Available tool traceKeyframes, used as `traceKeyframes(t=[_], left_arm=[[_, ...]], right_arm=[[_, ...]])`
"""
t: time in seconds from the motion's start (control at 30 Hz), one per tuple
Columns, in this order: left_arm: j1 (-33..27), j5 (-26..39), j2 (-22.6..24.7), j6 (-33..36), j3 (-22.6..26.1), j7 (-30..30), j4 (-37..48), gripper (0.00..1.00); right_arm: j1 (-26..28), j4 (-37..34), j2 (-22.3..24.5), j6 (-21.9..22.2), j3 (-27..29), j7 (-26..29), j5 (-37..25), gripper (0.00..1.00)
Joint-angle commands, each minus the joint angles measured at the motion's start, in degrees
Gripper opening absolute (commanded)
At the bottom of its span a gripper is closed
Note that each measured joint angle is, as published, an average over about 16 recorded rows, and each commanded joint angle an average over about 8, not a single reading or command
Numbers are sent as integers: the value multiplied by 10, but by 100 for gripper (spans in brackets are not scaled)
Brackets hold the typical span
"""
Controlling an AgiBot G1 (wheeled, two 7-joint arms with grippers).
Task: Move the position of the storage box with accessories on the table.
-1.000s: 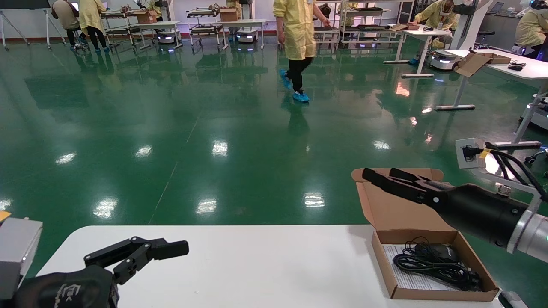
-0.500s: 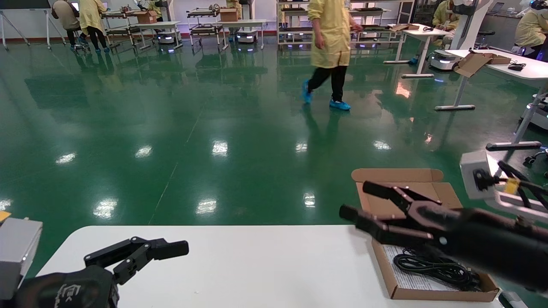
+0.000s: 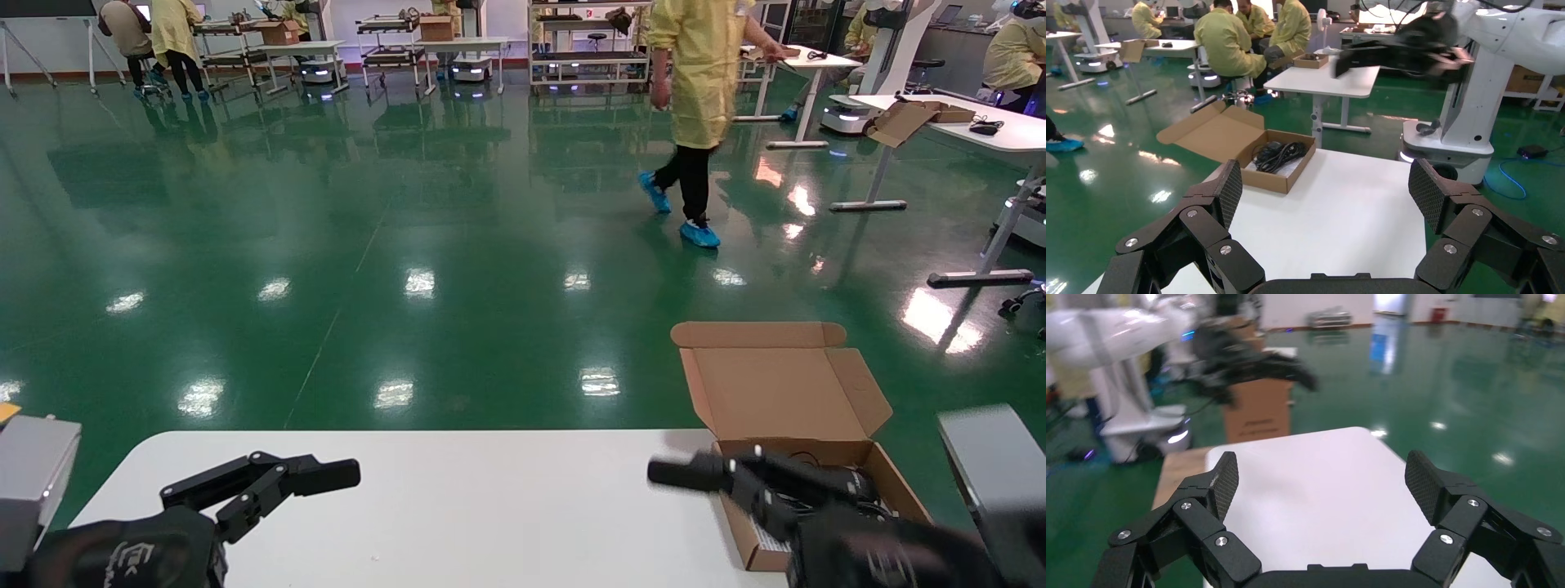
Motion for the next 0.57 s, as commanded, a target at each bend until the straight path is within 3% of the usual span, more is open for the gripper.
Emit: traceKeyframes(t=[0.03, 0.3, 0.57], left_arm=[[0, 0, 0, 0, 0, 0, 0, 100], [0, 0, 0, 0, 0, 0, 0, 100], [0, 0, 0, 0, 0, 0, 0, 100]], right_arm=[[-12, 23, 8, -16, 11, -6, 1, 100], [-36, 71, 23, -49, 33, -15, 5, 100], [-33, 62, 21, -43, 30, -14, 5, 100]])
